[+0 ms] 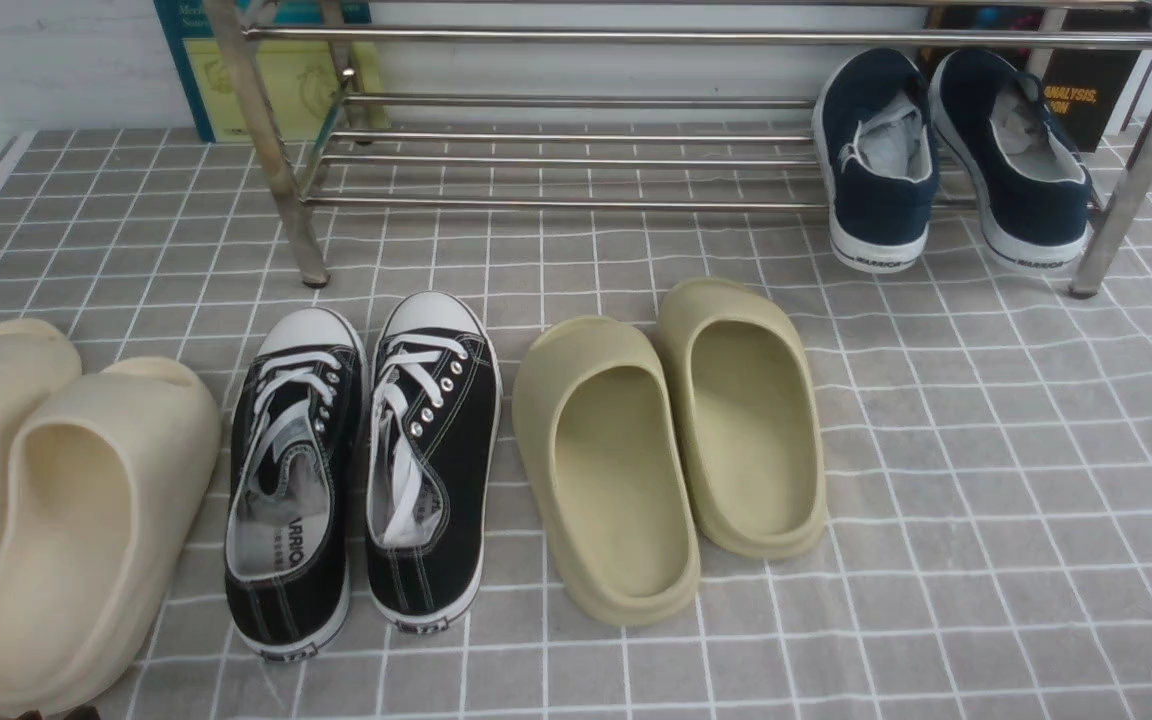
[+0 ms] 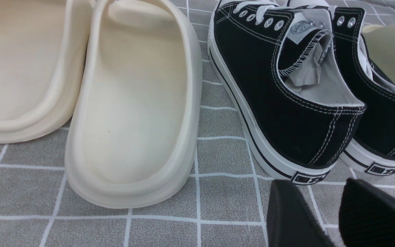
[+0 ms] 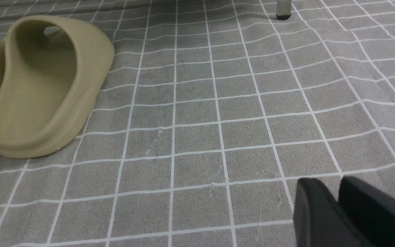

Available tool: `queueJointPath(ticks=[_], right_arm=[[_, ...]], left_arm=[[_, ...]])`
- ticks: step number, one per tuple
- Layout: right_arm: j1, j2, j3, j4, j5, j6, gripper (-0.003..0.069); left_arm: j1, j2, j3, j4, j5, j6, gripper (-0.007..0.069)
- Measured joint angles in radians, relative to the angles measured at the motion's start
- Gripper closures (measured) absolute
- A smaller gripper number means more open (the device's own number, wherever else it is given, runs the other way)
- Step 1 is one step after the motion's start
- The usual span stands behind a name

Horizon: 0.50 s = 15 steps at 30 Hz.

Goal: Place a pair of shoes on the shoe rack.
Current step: Use the left arm to grab the shoe closest to it

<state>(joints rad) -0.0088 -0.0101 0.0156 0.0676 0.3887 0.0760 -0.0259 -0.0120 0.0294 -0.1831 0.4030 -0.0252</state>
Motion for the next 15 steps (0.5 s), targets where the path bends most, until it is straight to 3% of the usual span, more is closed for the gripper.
queueJointPath(ticks=[15], right_arm=[[0.0,0.0,0.0,0.0,0.0,0.0,0.0496]], left_arm=[[0.0,0.0,0.0,0.0,-0.001,0.0,0.0386]])
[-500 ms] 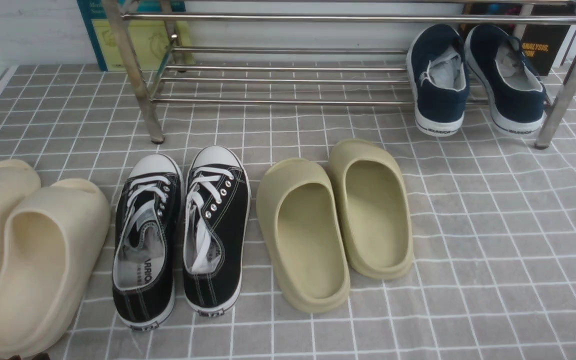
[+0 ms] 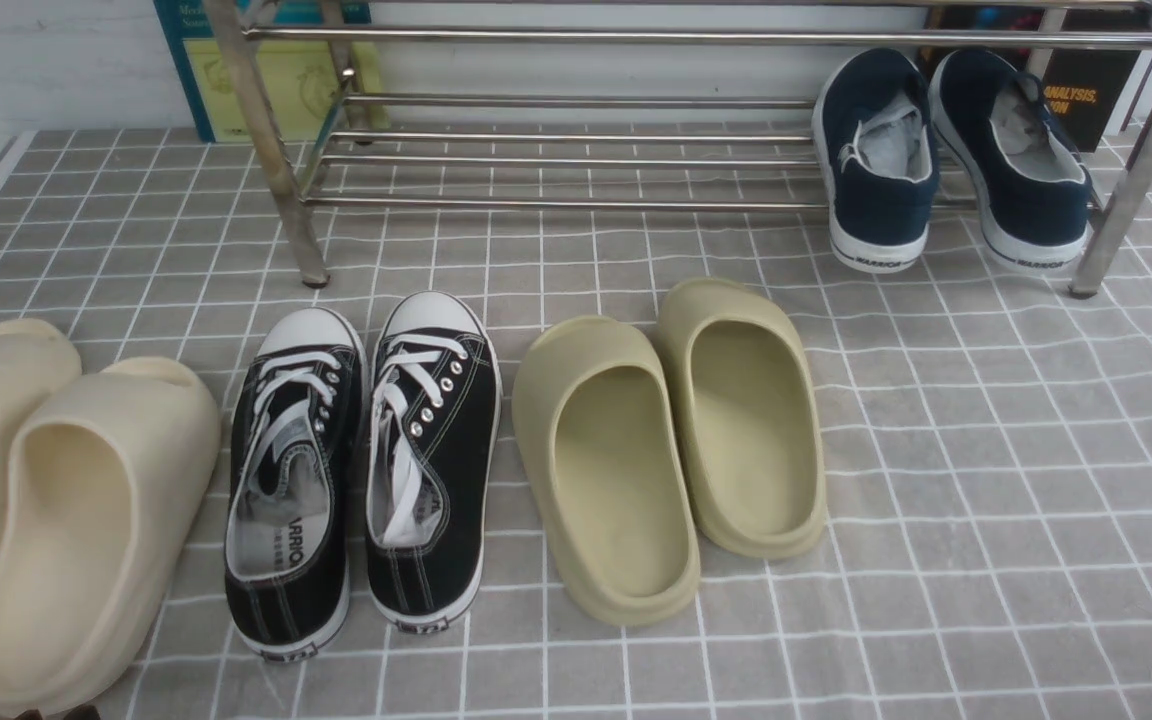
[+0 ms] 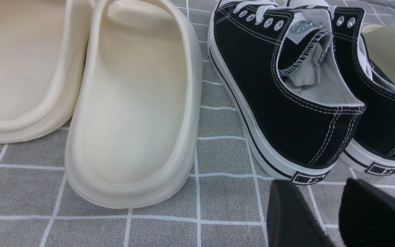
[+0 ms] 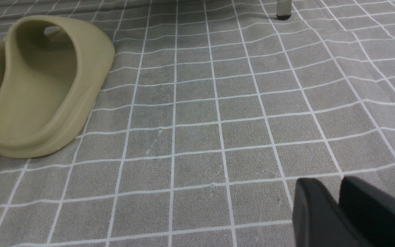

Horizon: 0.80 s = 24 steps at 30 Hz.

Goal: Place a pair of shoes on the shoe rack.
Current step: Use the left arm to grab the shoe closest to it

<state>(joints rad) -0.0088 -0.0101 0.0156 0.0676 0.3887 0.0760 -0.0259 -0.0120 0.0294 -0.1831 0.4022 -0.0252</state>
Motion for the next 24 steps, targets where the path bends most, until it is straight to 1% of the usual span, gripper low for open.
queueJointPath(ticks=[24], right_arm=[[0.0,0.0,0.0,0.0,0.0,0.0,0.0463]], left_arm=[[0.0,0.0,0.001,0.0,0.0,0.0,0.0386]])
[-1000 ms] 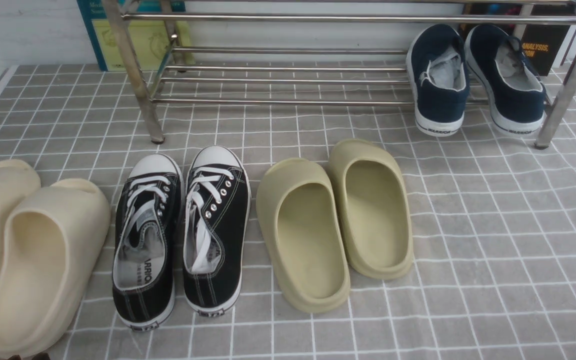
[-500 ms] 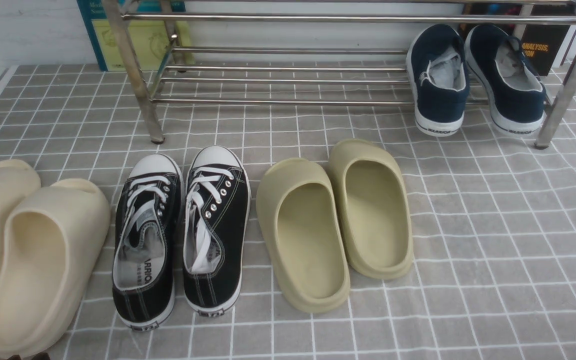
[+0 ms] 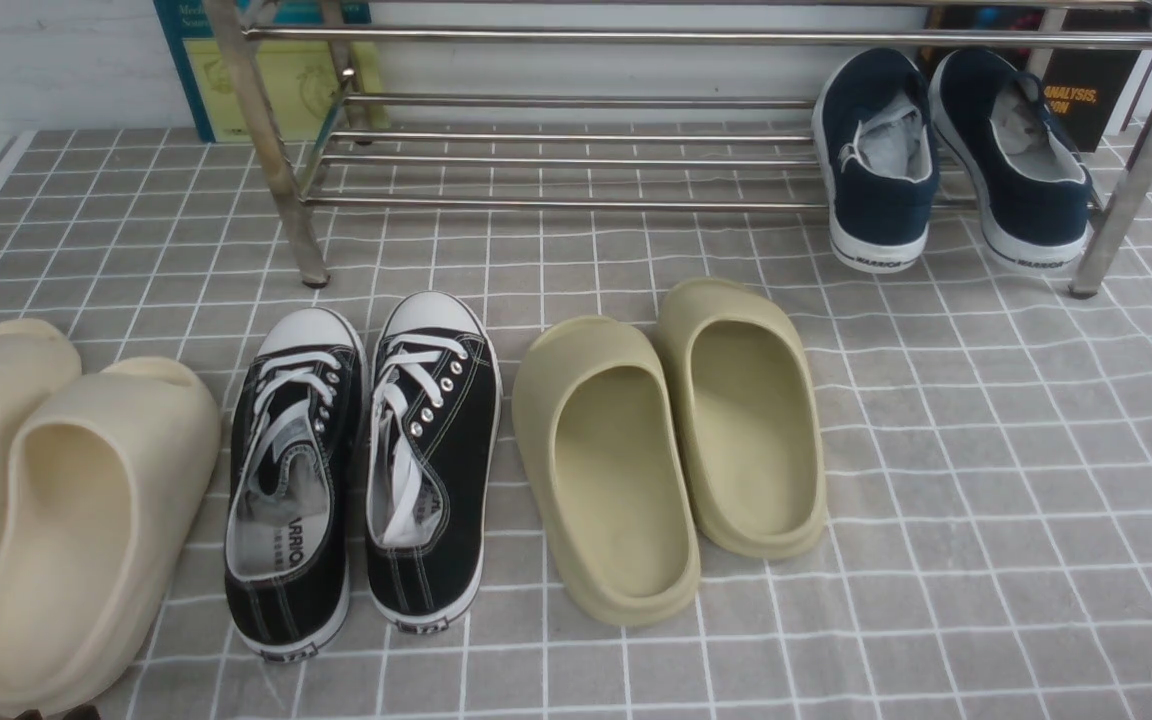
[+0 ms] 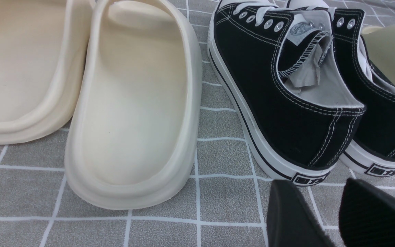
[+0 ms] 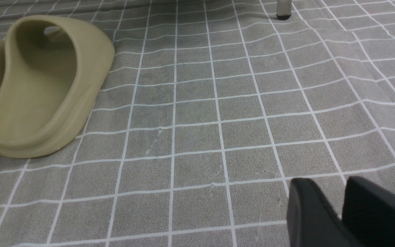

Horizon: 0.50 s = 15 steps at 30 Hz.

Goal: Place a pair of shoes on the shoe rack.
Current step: Use the left arm to grab the shoe closest to it

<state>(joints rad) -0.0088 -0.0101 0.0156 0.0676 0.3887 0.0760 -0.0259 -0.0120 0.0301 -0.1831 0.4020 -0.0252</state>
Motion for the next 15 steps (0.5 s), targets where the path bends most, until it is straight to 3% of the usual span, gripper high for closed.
queueJointPath(ticks=[15], right_arm=[[0.0,0.0,0.0,0.0,0.0,0.0,0.0445]], left_arm=[[0.0,0.0,0.0,0.0,-0.031,-0.001,0.0386]])
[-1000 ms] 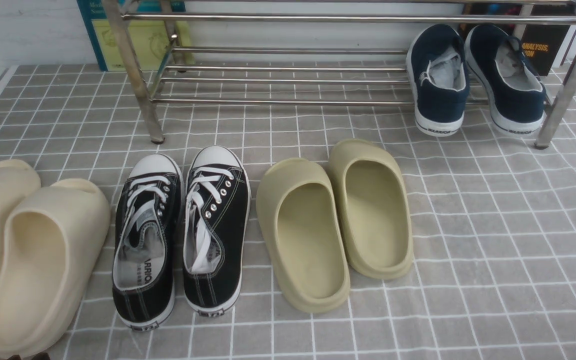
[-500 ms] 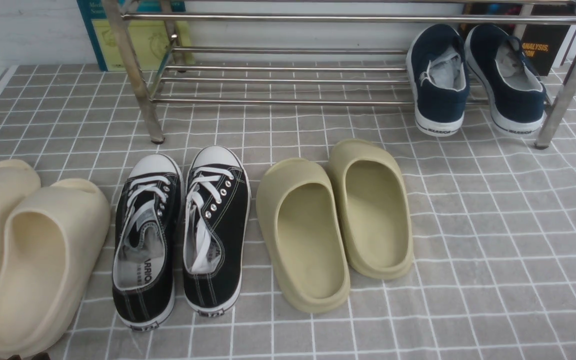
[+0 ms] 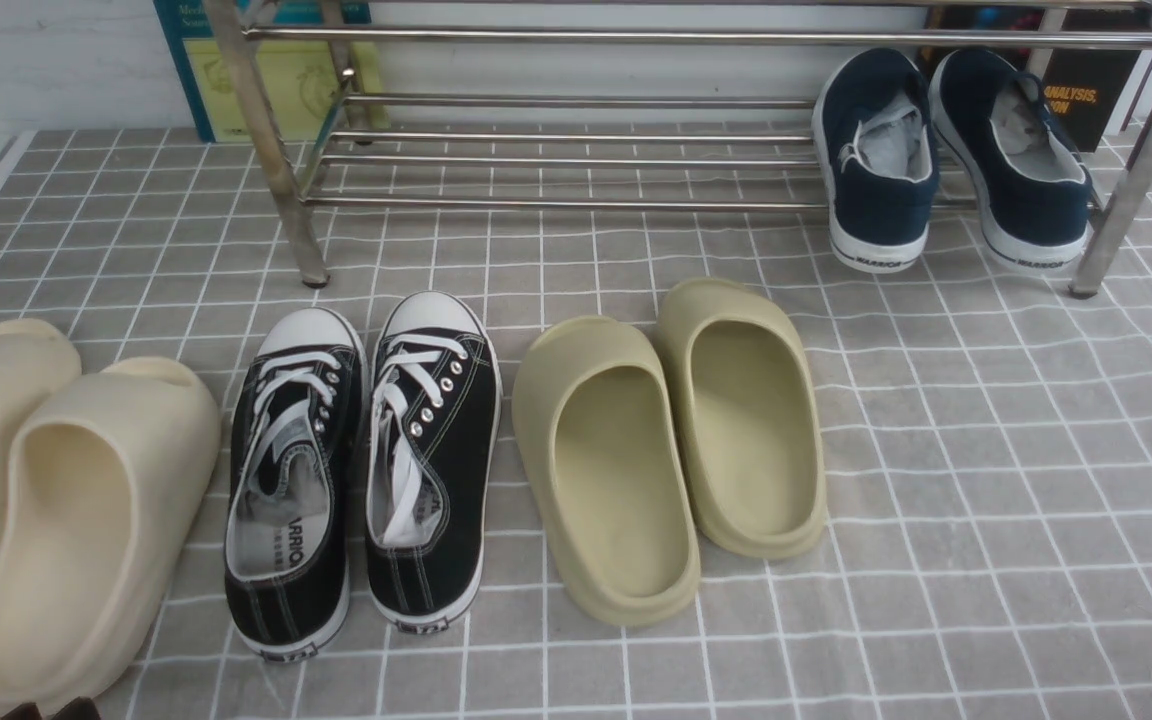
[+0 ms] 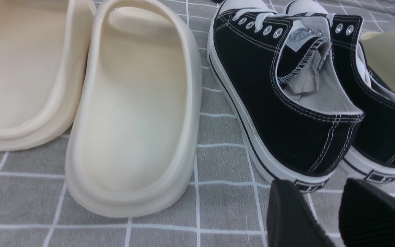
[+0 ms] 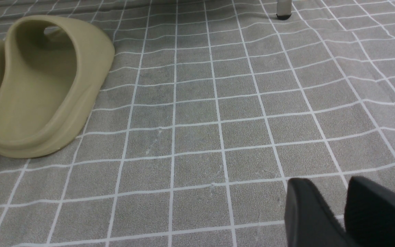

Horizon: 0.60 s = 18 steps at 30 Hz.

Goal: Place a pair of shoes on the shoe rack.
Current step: Use the left arm to grab the shoe closest to it

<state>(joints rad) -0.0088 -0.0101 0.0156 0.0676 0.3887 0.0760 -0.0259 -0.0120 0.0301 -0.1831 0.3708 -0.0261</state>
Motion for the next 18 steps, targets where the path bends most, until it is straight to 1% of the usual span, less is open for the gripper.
queueJointPath(ticks=[2,3,4,5,8,11,12,13,14,18], right_arm=[[0.0,0.0,0.0,0.0,0.0,0.0,0.0442],[0.0,0.0,0.0,0.0,0.0,0.0,0.0441],[0.0,0.0,0.0,0.0,0.0,0.0,0.044],[0.0,0.0,0.0,0.0,0.0,0.0,0.044],[0.0,0.0,0.0,0.0,0.0,0.0,0.0435],[0.0,0.0,0.0,0.0,0.0,0.0,0.043],[0.0,0.0,0.0,0.0,0.0,0.0,0.0429],[0.0,0.0,0.0,0.0,0.0,0.0,0.0428],[0.0,0.0,0.0,0.0,0.0,0.0,0.0426],[0.0,0.0,0.0,0.0,0.0,0.0,0.0425]], left_arm=[[0.0,0.0,0.0,0.0,-0.05,0.0,0.0386],[0.0,0.0,0.0,0.0,-0.113,0.0,0.0386],[0.0,0.0,0.0,-0.001,-0.134,0.0,0.0386],[0.0,0.0,0.0,-0.003,-0.226,0.0,0.0386],[0.0,0.0,0.0,-0.007,-0.408,0.0,0.0386],[0.0,0.0,0.0,-0.012,-0.524,0.0,0.0386],[0.0,0.0,0.0,-0.022,-0.577,0.0,0.0386],[0.0,0.0,0.0,-0.027,-0.595,0.0,0.0386],[0.0,0.0,0.0,-0.047,-0.654,0.0,0.0386],[0.0,0.0,0.0,-0.092,-0.787,-0.062,0.0386]])
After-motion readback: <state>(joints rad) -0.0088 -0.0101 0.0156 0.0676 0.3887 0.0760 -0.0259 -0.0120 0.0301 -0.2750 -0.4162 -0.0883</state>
